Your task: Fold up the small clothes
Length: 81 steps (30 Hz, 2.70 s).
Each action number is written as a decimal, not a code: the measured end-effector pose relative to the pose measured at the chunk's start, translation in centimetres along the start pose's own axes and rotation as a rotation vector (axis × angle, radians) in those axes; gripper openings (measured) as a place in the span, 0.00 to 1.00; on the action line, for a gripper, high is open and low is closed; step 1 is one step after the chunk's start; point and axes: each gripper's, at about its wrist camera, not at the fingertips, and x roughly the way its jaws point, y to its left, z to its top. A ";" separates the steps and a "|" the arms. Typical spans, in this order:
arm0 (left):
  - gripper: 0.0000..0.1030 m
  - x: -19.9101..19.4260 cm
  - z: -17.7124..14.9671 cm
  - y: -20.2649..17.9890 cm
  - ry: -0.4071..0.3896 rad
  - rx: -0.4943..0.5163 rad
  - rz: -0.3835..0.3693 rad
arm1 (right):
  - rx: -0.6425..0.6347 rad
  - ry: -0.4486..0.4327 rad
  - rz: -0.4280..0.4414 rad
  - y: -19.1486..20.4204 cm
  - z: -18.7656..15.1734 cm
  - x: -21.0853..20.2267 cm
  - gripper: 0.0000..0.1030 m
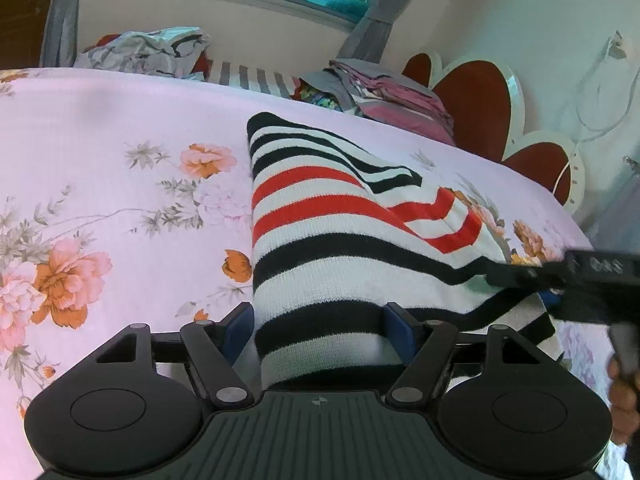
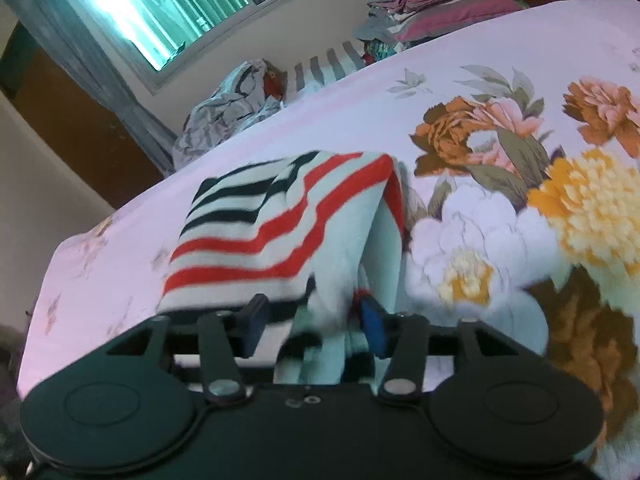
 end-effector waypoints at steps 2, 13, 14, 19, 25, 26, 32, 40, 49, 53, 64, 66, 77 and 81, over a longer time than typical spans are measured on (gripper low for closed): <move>0.68 0.0 0.0 0.2 0.006 0.006 -0.002 | 0.007 0.011 0.006 -0.2 -0.7 -0.8 0.49; 0.70 0.2 0.3 0.4 0.041 0.012 0.000 | 0.098 0.038 0.036 -2.3 -4.1 -2.4 0.17; 0.70 0.2 0.3 0.3 0.043 0.016 0.000 | 0.116 0.032 0.041 -2.7 -4.2 -2.6 0.17; 0.70 0.5 0.1 -0.1 0.052 0.030 0.009 | 0.124 0.060 -0.009 -3.3 -4.8 -1.7 0.18; 0.70 0.3 0.7 -0.4 0.065 0.037 0.019 | 0.071 0.043 -0.040 -2.2 -3.8 -3.0 0.31; 0.70 0.2 0.8 -0.5 0.067 0.046 0.022 | 0.056 0.025 -0.048 -1.8 -3.4 -3.3 0.31; 0.70 -0.3 2.0 -1.2 0.050 0.075 0.032 | -0.083 -0.056 -0.103 1.0 -0.9 -3.5 0.38; 0.70 0.3 3.8 -1.6 0.029 0.086 0.036 | -0.112 -0.010 -0.163 0.8 -1.3 -1.1 0.28; 0.73 2.2 3.7 -0.5 0.070 0.038 0.022 | -0.079 0.004 -0.157 -0.6 -1.8 -0.3 0.29; 0.73 1.6 5.1 -0.4 0.045 0.018 0.001 | -0.064 -0.020 -0.105 -0.1 -0.5 -1.7 0.33; 0.73 6.4 8.9 0.0 0.038 -0.027 0.056 | 0.085 -0.050 -0.119 -1.6 6.6 4.1 0.46; 0.73 7.3 9.1 0.4 0.041 -0.042 0.063 | 0.084 -0.042 -0.126 -1.8 7.0 5.4 0.39; 0.82 9.8 7.8 1.6 0.026 -0.020 0.079 | -0.171 -0.103 -0.153 -0.5 6.3 7.8 0.16; 0.83 9.9 7.9 1.7 0.026 -0.021 0.069 | -0.071 -0.099 -0.124 -2.7 6.3 8.0 0.12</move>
